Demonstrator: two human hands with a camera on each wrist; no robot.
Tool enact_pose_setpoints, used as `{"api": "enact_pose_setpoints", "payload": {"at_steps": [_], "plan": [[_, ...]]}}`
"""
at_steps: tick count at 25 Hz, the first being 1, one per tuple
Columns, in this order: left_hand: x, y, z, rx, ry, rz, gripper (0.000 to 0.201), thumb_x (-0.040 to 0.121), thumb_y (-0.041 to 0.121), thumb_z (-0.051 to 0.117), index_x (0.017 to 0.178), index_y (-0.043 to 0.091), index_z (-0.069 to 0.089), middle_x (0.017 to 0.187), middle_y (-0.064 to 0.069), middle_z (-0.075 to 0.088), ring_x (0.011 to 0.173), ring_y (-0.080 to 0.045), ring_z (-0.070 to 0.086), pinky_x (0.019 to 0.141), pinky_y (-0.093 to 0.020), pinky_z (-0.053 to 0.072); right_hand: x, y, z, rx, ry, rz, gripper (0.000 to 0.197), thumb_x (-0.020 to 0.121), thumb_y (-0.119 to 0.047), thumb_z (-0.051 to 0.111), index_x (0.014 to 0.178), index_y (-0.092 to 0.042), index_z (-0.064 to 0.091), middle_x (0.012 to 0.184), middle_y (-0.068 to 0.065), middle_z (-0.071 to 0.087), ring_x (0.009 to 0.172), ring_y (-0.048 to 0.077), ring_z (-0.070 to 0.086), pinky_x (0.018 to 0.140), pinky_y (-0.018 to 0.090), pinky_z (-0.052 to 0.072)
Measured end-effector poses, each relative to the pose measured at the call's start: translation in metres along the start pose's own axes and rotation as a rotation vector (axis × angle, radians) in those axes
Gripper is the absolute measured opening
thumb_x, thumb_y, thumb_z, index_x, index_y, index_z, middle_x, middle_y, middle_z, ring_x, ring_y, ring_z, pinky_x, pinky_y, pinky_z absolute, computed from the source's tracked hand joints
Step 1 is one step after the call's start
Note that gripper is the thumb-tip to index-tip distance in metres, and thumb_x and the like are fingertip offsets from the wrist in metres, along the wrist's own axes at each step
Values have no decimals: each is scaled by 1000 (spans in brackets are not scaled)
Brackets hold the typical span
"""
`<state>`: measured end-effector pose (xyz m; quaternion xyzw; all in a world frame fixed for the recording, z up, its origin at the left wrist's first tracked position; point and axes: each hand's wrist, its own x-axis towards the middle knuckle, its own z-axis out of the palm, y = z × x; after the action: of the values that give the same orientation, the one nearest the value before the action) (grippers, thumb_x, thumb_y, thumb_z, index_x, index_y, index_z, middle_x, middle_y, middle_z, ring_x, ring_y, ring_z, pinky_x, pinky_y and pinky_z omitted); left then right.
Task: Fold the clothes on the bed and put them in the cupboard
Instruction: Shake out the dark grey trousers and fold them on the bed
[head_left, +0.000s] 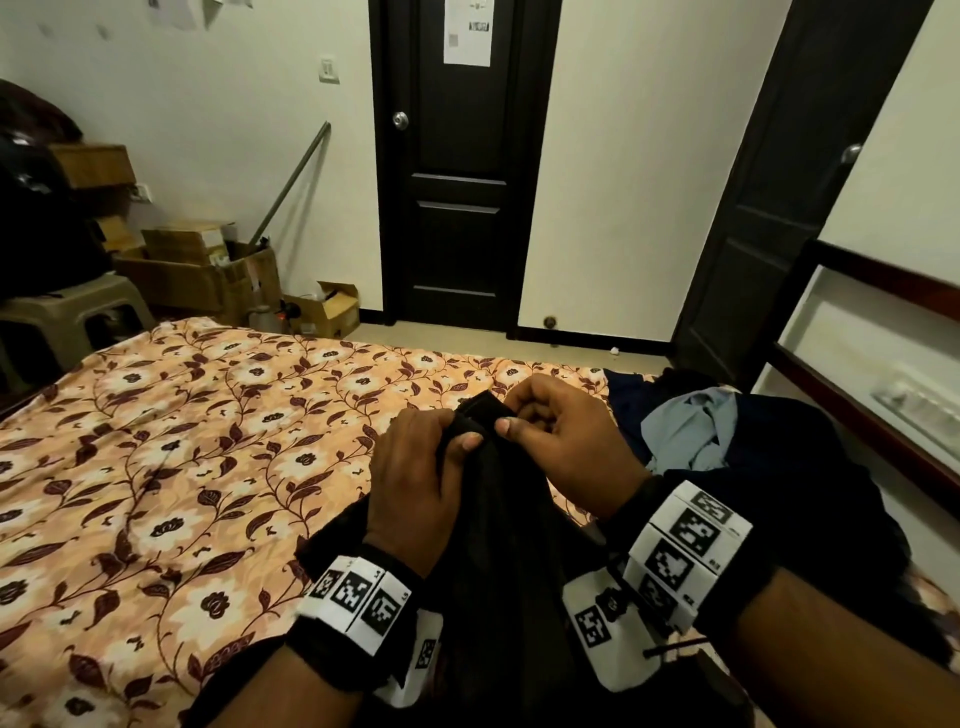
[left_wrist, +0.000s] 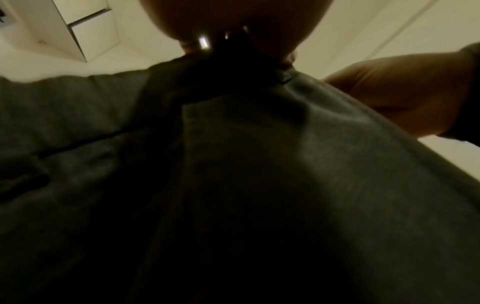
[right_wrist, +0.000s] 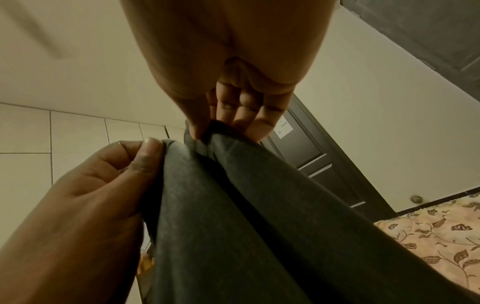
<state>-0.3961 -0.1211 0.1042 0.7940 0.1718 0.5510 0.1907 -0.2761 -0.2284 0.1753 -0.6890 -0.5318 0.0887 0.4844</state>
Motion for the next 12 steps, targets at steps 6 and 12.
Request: {"api": "enact_pose_setpoints", "payload": {"at_steps": [6, 12], "plan": [[14, 11, 1, -206, 12, -147, 31, 90, 49, 53, 112, 29, 42, 93, 14, 47, 82, 6, 50, 67, -2, 39, -1, -13, -5, 235, -95, 59, 24, 90, 0, 58, 100, -20, 66, 97, -4, 71, 93, 5, 68, 79, 19, 55], [26, 25, 17, -208, -22, -301, 37, 89, 45, 61, 116, 21, 52, 95, 10, 63, 87, -14, 65, 72, -29, 56, -1, -10, -11, 389, -62, 134, 27, 86, 5, 61, 101, -16, 67, 99, 4, 72, 96, 12, 69, 81, 22, 55]]}}
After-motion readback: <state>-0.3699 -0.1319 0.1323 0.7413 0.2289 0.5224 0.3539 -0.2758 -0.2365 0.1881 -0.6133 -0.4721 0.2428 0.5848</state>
